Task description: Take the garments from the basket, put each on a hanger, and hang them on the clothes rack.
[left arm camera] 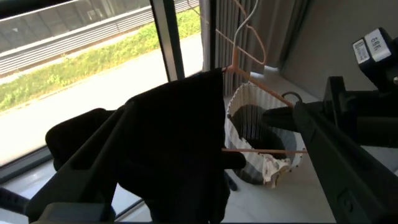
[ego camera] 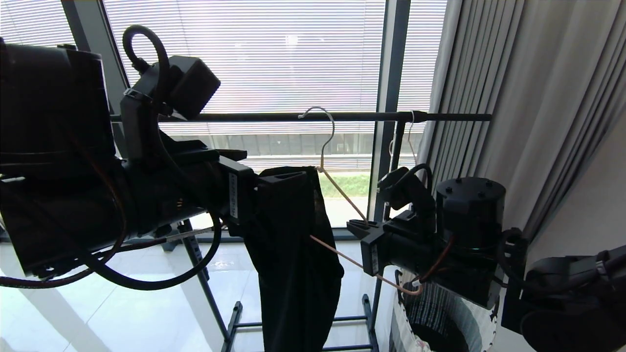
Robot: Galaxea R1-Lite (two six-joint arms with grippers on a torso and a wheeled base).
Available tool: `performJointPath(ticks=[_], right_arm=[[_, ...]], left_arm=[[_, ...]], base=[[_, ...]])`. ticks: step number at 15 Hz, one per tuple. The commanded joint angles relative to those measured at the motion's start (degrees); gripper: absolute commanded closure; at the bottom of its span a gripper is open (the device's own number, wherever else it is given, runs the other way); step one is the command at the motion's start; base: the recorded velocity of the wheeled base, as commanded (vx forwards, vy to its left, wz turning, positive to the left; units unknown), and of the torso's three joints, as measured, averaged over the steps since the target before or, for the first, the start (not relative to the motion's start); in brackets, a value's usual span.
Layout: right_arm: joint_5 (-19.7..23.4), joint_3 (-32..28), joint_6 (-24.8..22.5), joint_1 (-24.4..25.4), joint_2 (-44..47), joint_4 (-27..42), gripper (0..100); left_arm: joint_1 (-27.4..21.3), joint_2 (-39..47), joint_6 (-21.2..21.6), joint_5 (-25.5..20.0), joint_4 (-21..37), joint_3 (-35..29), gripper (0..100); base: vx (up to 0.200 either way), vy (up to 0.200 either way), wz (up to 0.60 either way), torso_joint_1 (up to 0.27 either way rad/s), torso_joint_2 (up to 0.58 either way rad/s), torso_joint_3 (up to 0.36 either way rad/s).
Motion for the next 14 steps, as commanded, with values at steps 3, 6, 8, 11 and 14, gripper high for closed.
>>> performJointPath(ticks=[3, 6, 8, 11, 14], right_arm=[[5.2, 7.3, -4.9, -0.7, -6.6, -0.1, 100], [13.4, 12.5, -12.3, -3.1, -11.6, -0.1, 100], [15.3, 14.9, -14.3, -3.0, -13.2, 0.0, 100], [17.3, 17.4, -16.8, -2.5, -15.1, 0.2, 100], [17.7, 18.2, -17.4, -0.7, -15.6, 0.2, 100]], left_arm=[[7.2, -4.9, 4.1, -6.6, -0.2, 7.4, 0], [9.4, -7.3, 8.3, -15.7, -0.2, 13.4, 0], [9.4, -7.4, 12.1, -19.9, -0.2, 16.4, 0], [9.4, -6.4, 16.1, -24.4, -0.2, 17.8, 0], [9.1, -6.1, 16.3, -25.5, -0.2, 19.0, 0]], base=[[0.0, 0.0, 0.0, 0.0, 0.0, 0.0], [0.0, 0.0, 0.0, 0.0, 0.0, 0.0], [0.0, 0.0, 0.0, 0.0, 0.0, 0.0], [0.0, 0.0, 0.0, 0.0, 0.0, 0.0], [0.0, 0.0, 0.0, 0.0, 0.0, 0.0]])
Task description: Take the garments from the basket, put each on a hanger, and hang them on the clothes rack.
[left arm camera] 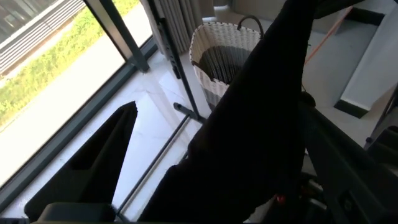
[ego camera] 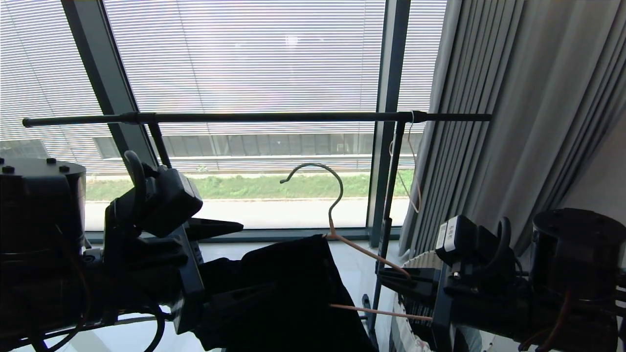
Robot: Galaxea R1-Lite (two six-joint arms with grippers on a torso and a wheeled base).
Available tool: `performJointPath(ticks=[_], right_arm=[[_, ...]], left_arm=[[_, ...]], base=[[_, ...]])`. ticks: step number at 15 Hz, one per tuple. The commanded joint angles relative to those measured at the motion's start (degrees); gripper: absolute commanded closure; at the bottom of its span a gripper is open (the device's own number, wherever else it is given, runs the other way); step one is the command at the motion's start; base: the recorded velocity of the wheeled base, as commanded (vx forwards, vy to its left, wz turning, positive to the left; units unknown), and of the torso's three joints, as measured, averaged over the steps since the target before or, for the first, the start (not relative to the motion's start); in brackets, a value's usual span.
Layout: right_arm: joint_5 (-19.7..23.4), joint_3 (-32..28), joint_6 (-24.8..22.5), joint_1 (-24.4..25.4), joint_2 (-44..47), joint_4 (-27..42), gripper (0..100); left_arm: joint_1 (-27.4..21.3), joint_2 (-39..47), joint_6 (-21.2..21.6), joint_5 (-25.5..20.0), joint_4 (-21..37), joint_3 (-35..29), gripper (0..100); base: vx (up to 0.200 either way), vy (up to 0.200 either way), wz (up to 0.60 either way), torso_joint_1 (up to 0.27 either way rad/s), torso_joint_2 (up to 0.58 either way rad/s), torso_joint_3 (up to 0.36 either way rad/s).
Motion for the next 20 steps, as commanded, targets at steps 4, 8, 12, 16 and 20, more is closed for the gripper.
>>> performJointPath(ticks=[4, 8, 12, 16, 20], right_arm=[[0.0, 0.1, -0.1, 4.0, -0.5, 0.0, 100], [-0.1, 0.0, -0.1, 4.8, -0.6, 0.0, 100], [-0.4, 0.1, -0.4, 5.4, -0.6, 0.0, 100], [-1.8, 1.1, -2.2, 5.3, -0.5, 0.1, 0], [-6.4, 1.0, -2.2, 3.7, -0.5, 0.0, 0]], left_arm=[[0.0, 0.4, 6.9, -0.8, 0.0, 3.9, 0], [0.0, 0.4, 7.1, -0.8, 0.0, 3.9, 100], [-0.6, 0.4, 7.0, -0.8, 0.0, 4.0, 100], [-0.5, 0.4, 7.1, -0.7, 0.0, 4.1, 100], [3.9, 0.2, 7.0, -0.5, -0.1, 4.5, 100]], base=[[0.0, 0.0, 0.0, 0.0, 0.0, 0.0], [0.0, 0.0, 0.0, 0.0, 0.0, 0.0], [0.0, 0.0, 0.0, 0.0, 0.0, 0.0], [0.0, 0.0, 0.0, 0.0, 0.0, 0.0], [0.0, 0.0, 0.0, 0.0, 0.0, 0.0]])
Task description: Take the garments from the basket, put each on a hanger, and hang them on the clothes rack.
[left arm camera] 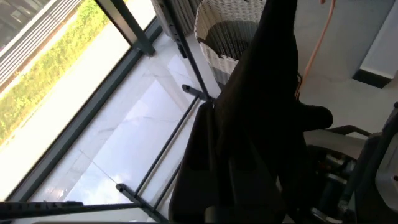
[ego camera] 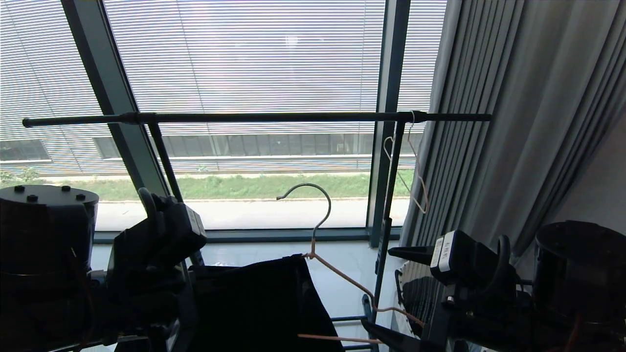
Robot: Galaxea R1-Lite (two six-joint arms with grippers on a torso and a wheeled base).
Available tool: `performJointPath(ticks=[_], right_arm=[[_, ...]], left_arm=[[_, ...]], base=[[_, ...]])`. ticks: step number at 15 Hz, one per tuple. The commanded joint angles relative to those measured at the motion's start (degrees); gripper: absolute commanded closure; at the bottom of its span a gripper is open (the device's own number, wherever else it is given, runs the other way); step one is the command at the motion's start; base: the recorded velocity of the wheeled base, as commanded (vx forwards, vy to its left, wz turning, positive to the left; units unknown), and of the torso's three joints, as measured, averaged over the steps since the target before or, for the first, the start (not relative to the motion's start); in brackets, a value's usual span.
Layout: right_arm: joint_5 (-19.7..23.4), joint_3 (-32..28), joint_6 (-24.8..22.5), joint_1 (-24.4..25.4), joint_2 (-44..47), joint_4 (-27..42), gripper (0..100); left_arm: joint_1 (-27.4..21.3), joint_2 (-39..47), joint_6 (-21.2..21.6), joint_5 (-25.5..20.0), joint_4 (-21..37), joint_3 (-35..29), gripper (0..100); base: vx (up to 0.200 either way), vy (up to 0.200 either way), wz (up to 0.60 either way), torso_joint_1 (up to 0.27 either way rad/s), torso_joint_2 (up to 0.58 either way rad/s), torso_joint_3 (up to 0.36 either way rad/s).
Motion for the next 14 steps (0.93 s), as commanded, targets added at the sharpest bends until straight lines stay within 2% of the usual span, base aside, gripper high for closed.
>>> performJointPath(ticks=[1, 3, 4, 7, 10, 12, 13, 14], right_arm=[[0.0, 0.0, 0.0, -0.2, 0.2, 0.0, 0], [0.0, 0.1, -0.4, -0.2, 0.6, 0.0, 0], [0.0, 0.0, -0.7, -0.2, 1.1, 0.0, 0], [0.0, -0.5, 0.2, -0.2, 3.7, -0.3, 0], [-0.6, -2.5, 8.0, 0.4, 8.3, -4.5, 0], [-6.0, -6.1, 13.1, 1.7, 12.7, -6.9, 0], [-6.4, -6.3, 13.4, 1.8, 12.9, -7.0, 0], [-12.5, -11.6, 19.2, 2.7, 17.6, -8.1, 0]], left_arm=[[3.7, 0.4, -0.2, 0.0, -1.3, 0.0, 100], [9.1, 2.6, -0.9, 0.5, -6.5, -0.1, 100], [10.5, 3.2, -2.9, 1.1, -9.3, -0.2, 100], [9.2, 2.4, -12.4, 6.2, -11.6, -3.3, 100], [7.6, 1.7, -13.9, 7.3, -12.4, -5.9, 100], [6.4, 1.6, -13.7, 7.3, -12.4, -6.5, 100], [6.4, 1.6, -13.7, 7.3, -12.4, -6.5, 100], [5.9, 1.6, -13.5, 7.3, -12.4, -6.5, 100]], base=[[0.0, 0.0, 0.0, 0.0, 0.0, 0.0], [0.0, 0.0, 0.0, 0.0, 0.0, 0.0], [0.0, 0.0, 0.0, 0.0, 0.0, 0.0], [0.0, 0.0, 0.0, 0.0, 0.0, 0.0], [0.0, 0.0, 0.0, 0.0, 0.0, 0.0], [0.0, 0.0, 0.0, 0.0, 0.0, 0.0], [0.0, 0.0, 0.0, 0.0, 0.0, 0.0], [0.0, 0.0, 0.0, 0.0, 0.0, 0.0]])
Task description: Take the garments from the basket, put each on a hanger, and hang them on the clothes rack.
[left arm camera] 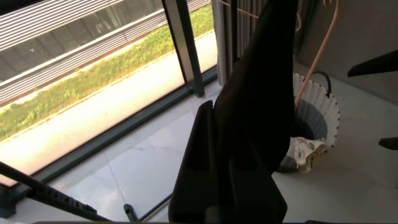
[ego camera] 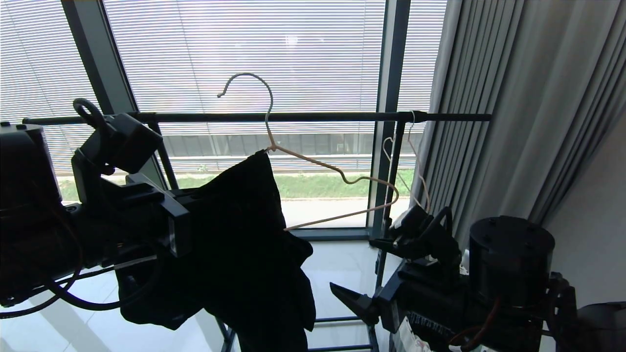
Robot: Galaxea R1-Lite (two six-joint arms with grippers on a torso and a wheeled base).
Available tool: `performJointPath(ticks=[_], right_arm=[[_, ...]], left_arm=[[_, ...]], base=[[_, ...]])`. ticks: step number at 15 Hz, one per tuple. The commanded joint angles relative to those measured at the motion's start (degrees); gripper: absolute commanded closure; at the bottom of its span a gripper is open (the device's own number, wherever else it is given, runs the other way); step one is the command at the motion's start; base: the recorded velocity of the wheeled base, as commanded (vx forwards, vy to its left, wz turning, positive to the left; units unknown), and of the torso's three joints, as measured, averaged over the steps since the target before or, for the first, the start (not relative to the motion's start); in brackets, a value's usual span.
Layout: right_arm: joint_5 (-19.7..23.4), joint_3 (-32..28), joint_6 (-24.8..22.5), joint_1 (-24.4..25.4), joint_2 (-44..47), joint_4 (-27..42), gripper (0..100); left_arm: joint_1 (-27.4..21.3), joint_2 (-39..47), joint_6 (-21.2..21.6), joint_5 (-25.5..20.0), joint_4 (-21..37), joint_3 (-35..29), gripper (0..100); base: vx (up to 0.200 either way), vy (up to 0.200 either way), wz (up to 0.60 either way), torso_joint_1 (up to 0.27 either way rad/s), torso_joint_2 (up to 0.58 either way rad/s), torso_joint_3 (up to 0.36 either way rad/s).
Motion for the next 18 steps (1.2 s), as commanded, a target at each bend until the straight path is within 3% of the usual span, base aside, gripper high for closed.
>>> performJointPath(ticks=[1, 3, 9, 14, 18], right_arm=[[-5.3, -6.4, 4.8, 1.0, 7.5, -0.9, 0], [-9.6, -10.4, 6.3, 1.0, 11.4, -0.9, 0], [-10.7, -11.6, 6.0, 1.1, 14.0, -0.9, 0], [-14.1, -7.6, 3.1, 0.8, 14.3, -0.9, 0], [-17.2, -5.2, 2.1, -3.9, 12.4, -0.9, 0]], left_arm=[[-0.5, -0.1, 0.0, 0.0, 0.0, -0.1, 100], [-0.5, -0.1, 0.1, 0.0, -0.6, -0.1, 100], [-2.0, -0.5, 0.1, 0.2, -1.0, -0.1, 100], [-1.6, -0.5, 0.1, 0.5, -1.0, -0.2, 100], [-1.4, -0.3, 0.1, 2.8, -2.3, 0.2, 100]], base=[[0.0, 0.0, 0.0, 0.0, 0.0, 0.0], [0.0, 0.0, 0.0, 0.0, 0.0, 0.0], [0.0, 0.0, 0.0, 0.0, 0.0, 0.0], [0.0, 0.0, 0.0, 0.0, 0.0, 0.0], [0.0, 0.0, 0.0, 0.0, 0.0, 0.0]])
